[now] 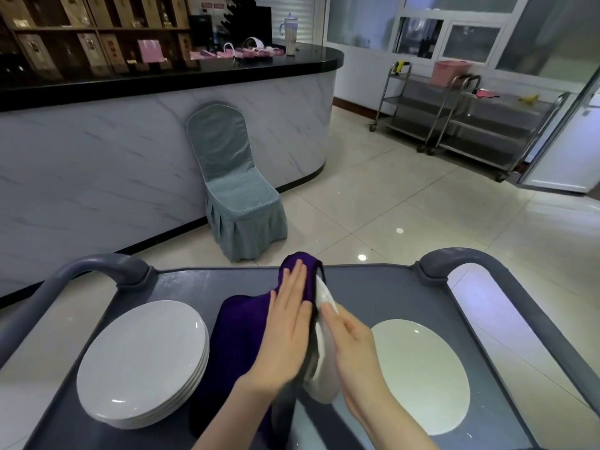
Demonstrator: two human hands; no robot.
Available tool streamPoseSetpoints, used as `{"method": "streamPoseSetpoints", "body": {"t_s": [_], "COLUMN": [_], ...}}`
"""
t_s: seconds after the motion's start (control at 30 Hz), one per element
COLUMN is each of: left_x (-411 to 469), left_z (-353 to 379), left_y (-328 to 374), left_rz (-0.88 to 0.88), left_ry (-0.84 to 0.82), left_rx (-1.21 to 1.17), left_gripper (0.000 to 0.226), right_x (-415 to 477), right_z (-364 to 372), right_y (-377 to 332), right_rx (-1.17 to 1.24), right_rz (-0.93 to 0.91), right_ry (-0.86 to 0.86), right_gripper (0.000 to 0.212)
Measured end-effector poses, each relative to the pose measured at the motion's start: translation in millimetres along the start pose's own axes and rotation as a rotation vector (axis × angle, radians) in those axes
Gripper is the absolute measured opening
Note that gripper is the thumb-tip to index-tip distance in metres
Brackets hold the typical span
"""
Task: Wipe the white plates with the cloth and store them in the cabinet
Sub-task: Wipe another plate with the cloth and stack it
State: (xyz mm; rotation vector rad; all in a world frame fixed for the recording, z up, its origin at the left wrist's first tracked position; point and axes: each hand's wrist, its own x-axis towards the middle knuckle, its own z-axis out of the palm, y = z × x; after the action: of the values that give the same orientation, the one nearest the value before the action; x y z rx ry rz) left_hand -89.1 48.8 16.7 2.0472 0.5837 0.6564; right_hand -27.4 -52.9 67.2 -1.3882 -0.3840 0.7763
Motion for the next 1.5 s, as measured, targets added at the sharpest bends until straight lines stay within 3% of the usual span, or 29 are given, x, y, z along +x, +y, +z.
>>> {"method": "streamPoseSetpoints", "body": {"t_s": [0.17,0.3,0.5,0.8,0.97,1.07,1.17,1.3,1.5], "left_x": [10,-8,-1,-23,6,12,-4,-41,-62], "left_z": [-22,-31,-24,-19,-11,-12,-11,9,47], "left_y": [-25,-30,-11,-32,-15,-15,-30,-49,-28], "left_rz": [-0.099,0.050,0.227,0.038,0.144,0.187,0.083,-0.093,0.079], "left_ry": [0.044,-0.064,-0.230,-0.122,-0.040,-0.040,-0.037,0.165,0.208], "left_rx": [-0.111,0.044,0.272,0.047,0.212,0.249,0.036,-0.183,0.048], "left_gripper": [0.052,0.062,0.060,0.061,0.060,0.059,0.058,0.057,0.065], "right_x": [6,21,27,30,27,29,32,39,46], "right_z": [-21,-60,-63,-71,-48,-41,-40,-42,-21], "right_y": [-7,-27,-23,-33,-16,-15,-20,-18,-11], "right_rx": [0.071,0.151,0.045,0.102,0.147,0.072,-0.025,0.028,0.228], "right_rz": [0.067,0.168,0.229,0.219,0.188,0.026,-0.075,-0.075,-0.099], "right_ry": [0.032,-0.054,-0.159,-0.141,-0.148,-0.093,-0.056,0.059,0.282], "right_gripper": [0.026,0.035,0.033,0.035,0.032,0.031,0.036,0.027,0.029]}}
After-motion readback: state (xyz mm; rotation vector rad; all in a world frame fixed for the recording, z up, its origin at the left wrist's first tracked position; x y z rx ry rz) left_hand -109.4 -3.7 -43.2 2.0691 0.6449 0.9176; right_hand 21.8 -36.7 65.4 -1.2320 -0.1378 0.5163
